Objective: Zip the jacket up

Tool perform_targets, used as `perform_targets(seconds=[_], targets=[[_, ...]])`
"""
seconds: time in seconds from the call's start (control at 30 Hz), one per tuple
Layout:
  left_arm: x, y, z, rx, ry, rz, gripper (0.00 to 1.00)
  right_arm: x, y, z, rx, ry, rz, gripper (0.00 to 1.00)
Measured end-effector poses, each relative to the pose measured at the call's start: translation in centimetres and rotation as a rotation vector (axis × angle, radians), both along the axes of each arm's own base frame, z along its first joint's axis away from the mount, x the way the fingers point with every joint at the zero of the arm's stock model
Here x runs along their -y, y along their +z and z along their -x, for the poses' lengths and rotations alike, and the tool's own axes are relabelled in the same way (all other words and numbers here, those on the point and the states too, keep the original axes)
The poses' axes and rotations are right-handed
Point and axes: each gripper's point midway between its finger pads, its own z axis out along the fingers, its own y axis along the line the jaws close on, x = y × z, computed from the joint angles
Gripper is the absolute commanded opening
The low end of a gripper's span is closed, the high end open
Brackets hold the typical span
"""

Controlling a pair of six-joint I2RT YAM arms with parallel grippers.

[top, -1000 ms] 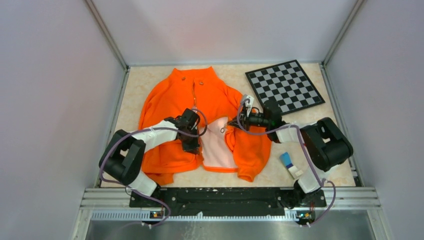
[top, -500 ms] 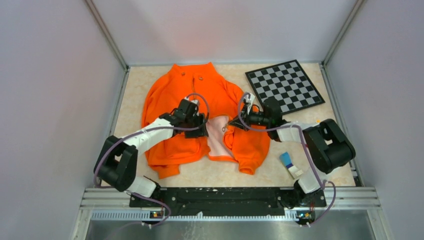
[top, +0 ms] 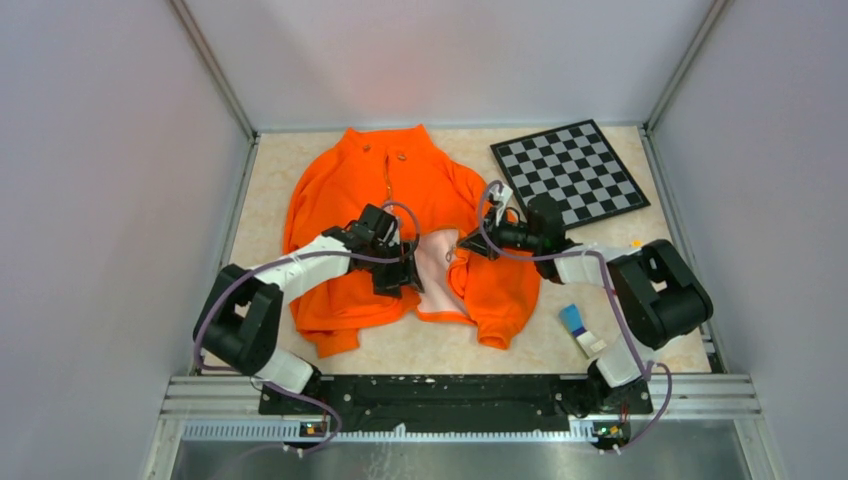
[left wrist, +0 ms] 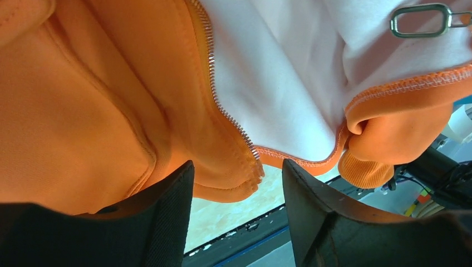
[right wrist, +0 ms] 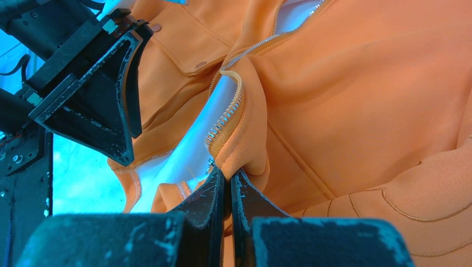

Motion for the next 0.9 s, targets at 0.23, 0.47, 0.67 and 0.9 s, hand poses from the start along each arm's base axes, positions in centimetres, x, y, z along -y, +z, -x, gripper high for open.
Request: perform_targets(seconds=[0.23,0.47,0.67,0.9], targets=[[-0.3,-0.7,0.1,0.001,0.027,-0.051,0.70,0.0,0.8,-0.1,0.009,-0.009,-0.016,0.00],[-0.1,-3.2,0.7,-0.014,-0.014,-0.200,0.64,0.0,1.2,0.0,0.012,-0.016,-0.027,0.00],[-0.9,-3.6,0.4,0.007,-0.007,-0.273,0.50,0.1,1.3,-0.1,0.017,-0.023,-0.028,0.00],[-2.3,-3.6,0.3,0.026,0.002,-0.339,0.41,0.1,1.3,-0.1,0.018,-0.023,-0.028,0.00]])
